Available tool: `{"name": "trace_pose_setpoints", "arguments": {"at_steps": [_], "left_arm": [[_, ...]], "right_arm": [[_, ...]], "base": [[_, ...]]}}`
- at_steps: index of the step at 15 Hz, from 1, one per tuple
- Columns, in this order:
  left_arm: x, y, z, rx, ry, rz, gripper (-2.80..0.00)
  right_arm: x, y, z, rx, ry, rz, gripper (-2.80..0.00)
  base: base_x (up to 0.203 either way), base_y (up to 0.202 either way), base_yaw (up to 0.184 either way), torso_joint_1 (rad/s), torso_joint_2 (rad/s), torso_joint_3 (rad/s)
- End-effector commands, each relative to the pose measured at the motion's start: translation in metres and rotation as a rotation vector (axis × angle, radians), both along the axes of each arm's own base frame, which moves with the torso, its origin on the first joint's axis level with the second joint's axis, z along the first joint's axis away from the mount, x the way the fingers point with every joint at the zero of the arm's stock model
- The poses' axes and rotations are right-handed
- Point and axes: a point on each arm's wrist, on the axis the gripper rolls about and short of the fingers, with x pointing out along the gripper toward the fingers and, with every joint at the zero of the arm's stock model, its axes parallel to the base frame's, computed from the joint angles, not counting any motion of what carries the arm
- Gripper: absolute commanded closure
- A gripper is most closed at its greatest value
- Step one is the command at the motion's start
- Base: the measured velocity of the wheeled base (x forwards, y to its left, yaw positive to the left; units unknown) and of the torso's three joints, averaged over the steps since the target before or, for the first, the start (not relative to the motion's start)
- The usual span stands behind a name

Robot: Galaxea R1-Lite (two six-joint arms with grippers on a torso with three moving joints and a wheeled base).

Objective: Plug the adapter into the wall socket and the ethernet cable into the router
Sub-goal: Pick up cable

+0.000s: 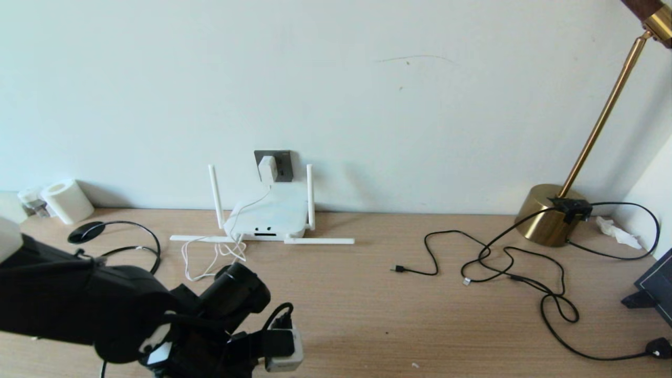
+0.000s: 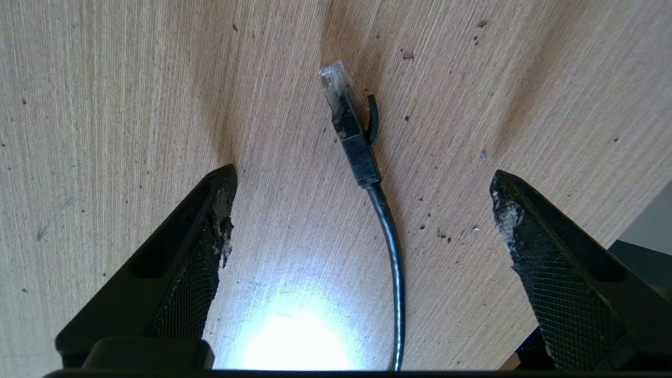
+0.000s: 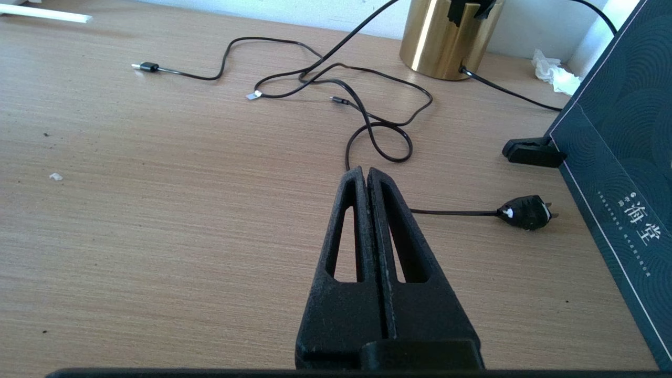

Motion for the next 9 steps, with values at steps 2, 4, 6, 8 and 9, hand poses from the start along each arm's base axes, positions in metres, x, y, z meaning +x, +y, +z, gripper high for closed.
{"name": "trace_pose_setpoints", "arguments": {"at_steps": [2,4,6,8,9], "left_arm": [[0.0,0.001,-0.003,0.029,-0.006,0.002,-2.8],[0.0,0.001,-0.003,0.032,-0.009,0.005,-2.8],[-0.001,0.002,-0.005,0.04,-0.006,0.005,-2.8],[-0.001,0.002,-0.01,0.048,-0.034,0.011,-2.8],[-0.001,0.002,-0.013,0.042,-0.046,0.012,-2.8]], "right_arm": [[0.0,0.0,0.0,-0.001,0.001,0.001,0.0],[0.0,0.0,0.0,-0.001,0.001,0.001,0.0],[0.0,0.0,0.0,-0.001,0.001,0.001,0.0],[0.0,0.0,0.0,-0.001,0.001,0.001,0.0],[0.0,0.0,0.0,-0.001,0.001,0.001,0.0]], "base": [[0.0,0.0,0.0,0.0,0.0,0.0],[0.0,0.0,0.0,0.0,0.0,0.0],[0.0,0.0,0.0,0.0,0.0,0.0],[0.0,0.0,0.0,0.0,0.0,0.0],[0.0,0.0,0.0,0.0,0.0,0.0]]}}
